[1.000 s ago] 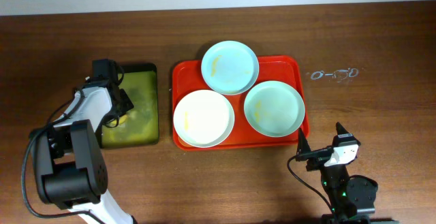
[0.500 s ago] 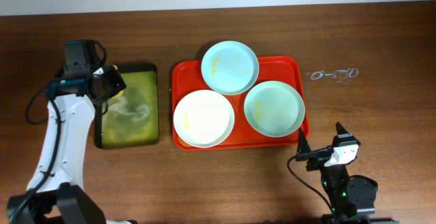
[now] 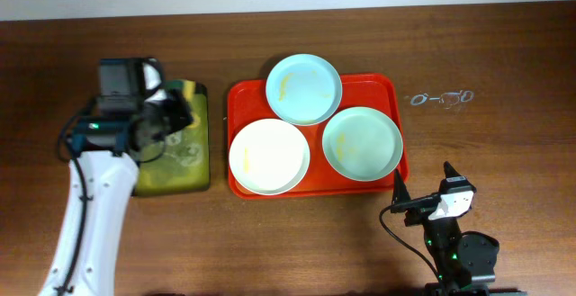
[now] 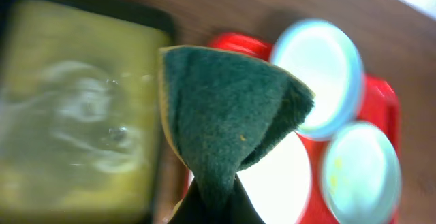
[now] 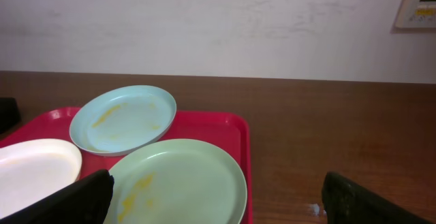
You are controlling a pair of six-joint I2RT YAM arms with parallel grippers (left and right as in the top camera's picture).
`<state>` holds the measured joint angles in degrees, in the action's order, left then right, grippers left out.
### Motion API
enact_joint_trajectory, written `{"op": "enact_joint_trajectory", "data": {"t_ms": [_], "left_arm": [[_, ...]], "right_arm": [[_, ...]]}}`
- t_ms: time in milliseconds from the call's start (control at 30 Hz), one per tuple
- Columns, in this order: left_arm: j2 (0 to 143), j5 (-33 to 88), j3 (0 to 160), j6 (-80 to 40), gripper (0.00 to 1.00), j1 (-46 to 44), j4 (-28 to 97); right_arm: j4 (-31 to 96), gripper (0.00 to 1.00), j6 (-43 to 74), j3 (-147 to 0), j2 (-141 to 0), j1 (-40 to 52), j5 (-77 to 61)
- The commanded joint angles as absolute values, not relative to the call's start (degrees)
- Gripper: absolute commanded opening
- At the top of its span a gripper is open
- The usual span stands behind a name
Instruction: Clean dirty plates on tray and stack at the side
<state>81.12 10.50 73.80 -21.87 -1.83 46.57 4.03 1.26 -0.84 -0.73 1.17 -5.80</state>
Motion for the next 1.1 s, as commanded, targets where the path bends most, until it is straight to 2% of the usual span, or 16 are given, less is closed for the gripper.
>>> {"op": "enact_joint_trajectory", "data": {"t_ms": [0,167,367,433,533,733,800,967,1067], "left_arm": [[83.92,12.58,71.66,-22.5,0.0,-11.88,46.89],[94.76,2.87,68.42,-30.02,0.0,-25.1,42.5],[105.19,-0.3,68.42,-30.61,0.0,-28.34,37.56],[105.25,-0.45,68.47,-30.59,0.44,-28.29,37.54],[104.84,-0.08,70.72,-30.06,0.57,-27.92,38.79],[95.55,-0.03,82.32,-29.95,0.61,-17.69,50.37],[91.2,-0.05,82.35,-29.93,0.99,-11.79,51.35],[90.43,-0.99,82.32,-29.91,0.99,-2.98,56.82],[90.96,-1.78,82.32,-29.93,0.99,-1.19,57.76]], "right_arm": [[4.08,0.98,0.93,-0.32,-0.38,1.5,-5.32],[4.08,0.98,0.93,-0.32,-0.38,1.5,-5.32],[4.08,0.98,0.93,-0.32,-0.38,1.5,-5.32],[4.08,0.98,0.93,-0.32,-0.38,1.5,-5.32],[4.08,0.98,0.93,-0.32,-0.38,1.5,-5.32],[4.08,0.98,0.93,-0.32,-0.38,1.5,-5.32],[4.08,0.99,0.89,-0.32,-0.38,1.5,-5.28],[3.51,0.98,0.91,-0.32,-0.36,1.5,-4.23],[-2.68,0.98,2.87,-0.32,-0.36,1.5,-8.29]]}}
